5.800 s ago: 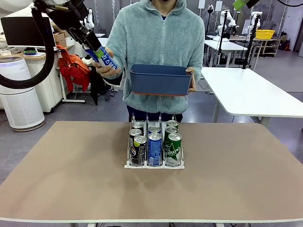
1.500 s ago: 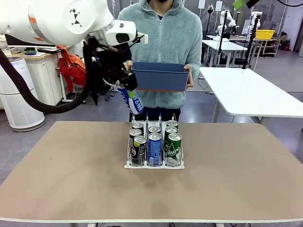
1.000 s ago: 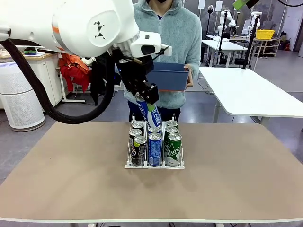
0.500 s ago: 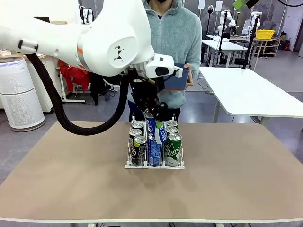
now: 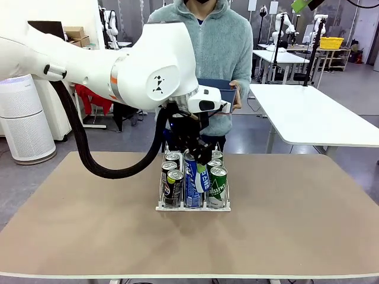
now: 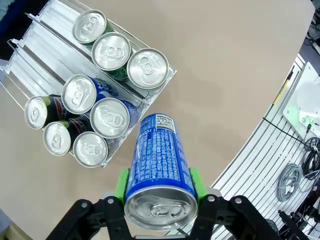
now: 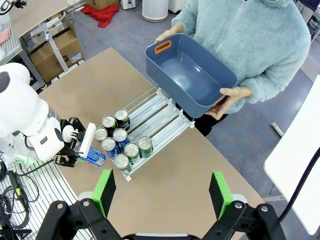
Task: Fill the beverage cans into the dispenser.
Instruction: Place the picked Ionic drink in the line of the Automatic Can Dispenser with the same cans.
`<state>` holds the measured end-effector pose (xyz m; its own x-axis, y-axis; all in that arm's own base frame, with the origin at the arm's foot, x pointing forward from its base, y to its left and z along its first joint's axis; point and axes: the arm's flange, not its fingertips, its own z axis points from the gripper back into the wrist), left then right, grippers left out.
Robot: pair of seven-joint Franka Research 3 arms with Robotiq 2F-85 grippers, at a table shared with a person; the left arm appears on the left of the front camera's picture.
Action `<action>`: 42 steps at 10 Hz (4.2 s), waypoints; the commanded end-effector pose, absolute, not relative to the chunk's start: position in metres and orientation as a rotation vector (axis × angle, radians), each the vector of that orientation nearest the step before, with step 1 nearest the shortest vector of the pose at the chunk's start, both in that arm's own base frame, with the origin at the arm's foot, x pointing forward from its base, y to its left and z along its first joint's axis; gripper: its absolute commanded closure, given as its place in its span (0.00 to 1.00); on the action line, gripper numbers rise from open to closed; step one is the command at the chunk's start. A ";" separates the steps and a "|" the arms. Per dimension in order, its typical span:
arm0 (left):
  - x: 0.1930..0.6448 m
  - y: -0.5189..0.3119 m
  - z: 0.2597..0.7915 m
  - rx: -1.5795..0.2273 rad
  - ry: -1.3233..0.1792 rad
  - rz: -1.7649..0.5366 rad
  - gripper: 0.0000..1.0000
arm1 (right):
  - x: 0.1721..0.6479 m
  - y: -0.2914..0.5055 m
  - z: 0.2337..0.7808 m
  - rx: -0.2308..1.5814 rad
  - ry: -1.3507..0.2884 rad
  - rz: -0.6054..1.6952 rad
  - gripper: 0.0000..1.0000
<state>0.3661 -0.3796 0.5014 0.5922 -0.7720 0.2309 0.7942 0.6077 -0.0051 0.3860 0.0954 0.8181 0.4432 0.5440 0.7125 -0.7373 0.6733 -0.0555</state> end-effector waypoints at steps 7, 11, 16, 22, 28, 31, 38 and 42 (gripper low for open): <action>0.362 -0.385 0.493 -0.051 -0.221 -0.876 0.43 | 0.385 0.094 0.817 0.284 -0.762 0.809 0.00; 0.372 -0.389 0.481 -0.046 -0.212 -0.861 0.43 | 0.385 0.094 0.817 0.284 -0.762 0.809 0.00; 0.384 -0.387 0.460 -0.035 -0.208 -0.843 0.43 | 0.385 0.094 0.817 0.284 -0.762 0.809 0.00; 0.403 -0.370 0.449 -0.042 -0.253 -0.809 0.43 | 0.385 0.094 0.817 0.284 -0.762 0.809 0.00; 0.427 -0.360 0.442 -0.011 -0.277 -0.764 0.43 | 0.385 0.094 0.817 0.284 -0.762 0.809 0.00; 0.434 -0.364 0.430 0.043 -0.287 -0.746 0.43 | 0.385 0.094 0.817 0.284 -0.762 0.809 0.00; 0.429 -0.381 0.407 0.009 -0.194 -0.779 0.43 | 0.385 0.094 0.817 0.284 -0.762 0.809 0.00; 0.424 -0.389 0.396 0.010 -0.157 -0.801 0.43 | 0.385 0.094 0.817 0.284 -0.762 0.809 0.00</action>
<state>0.4220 -0.3924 0.4172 0.6891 -0.7004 0.1861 0.7035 0.7081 0.0603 0.3860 0.0954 0.8181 0.4432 0.5440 0.7125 -0.7373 0.6733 -0.0555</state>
